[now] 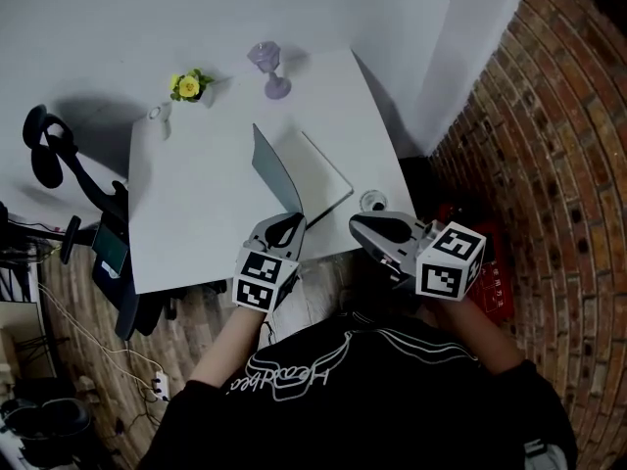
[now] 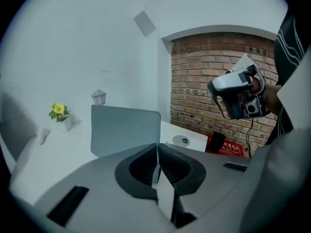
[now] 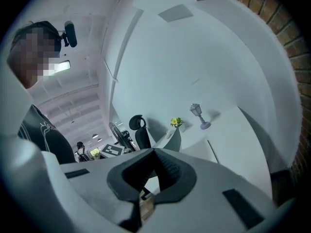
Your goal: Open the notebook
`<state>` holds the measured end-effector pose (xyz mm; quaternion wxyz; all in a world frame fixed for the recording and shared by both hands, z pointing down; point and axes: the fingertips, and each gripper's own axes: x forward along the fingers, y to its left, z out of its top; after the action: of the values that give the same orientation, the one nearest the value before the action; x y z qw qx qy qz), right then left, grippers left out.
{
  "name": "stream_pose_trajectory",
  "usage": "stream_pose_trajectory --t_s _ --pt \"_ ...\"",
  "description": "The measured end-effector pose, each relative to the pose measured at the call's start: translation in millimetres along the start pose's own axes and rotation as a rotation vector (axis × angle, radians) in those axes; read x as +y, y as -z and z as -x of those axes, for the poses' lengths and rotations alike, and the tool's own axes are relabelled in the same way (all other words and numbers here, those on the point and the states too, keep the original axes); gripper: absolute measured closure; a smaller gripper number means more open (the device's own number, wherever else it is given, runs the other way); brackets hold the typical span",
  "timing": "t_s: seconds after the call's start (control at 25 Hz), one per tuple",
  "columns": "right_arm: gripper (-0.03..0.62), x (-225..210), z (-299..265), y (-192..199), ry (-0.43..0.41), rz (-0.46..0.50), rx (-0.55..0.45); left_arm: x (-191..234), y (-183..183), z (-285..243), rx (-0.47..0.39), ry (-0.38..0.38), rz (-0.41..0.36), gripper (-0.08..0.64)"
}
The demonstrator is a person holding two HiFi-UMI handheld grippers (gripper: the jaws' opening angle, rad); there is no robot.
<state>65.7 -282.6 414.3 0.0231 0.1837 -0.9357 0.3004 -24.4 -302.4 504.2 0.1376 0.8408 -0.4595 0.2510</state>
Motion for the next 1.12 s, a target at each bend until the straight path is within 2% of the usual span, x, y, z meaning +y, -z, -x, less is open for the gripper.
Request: stream_pose_trajectory --t_s 0.64,1.12 --pt "0.592 44.7 -6.5 -2.0 0.041 -0.012 -0.016 12.6 32.5 42.0 -0.012 0.013 0.080 0.526" --pt "0.592 59.0 -14.5 14.0 0.057 -0.018 0.002 31.5 71.8 58.2 0.005 -0.005 0.219 0.528"
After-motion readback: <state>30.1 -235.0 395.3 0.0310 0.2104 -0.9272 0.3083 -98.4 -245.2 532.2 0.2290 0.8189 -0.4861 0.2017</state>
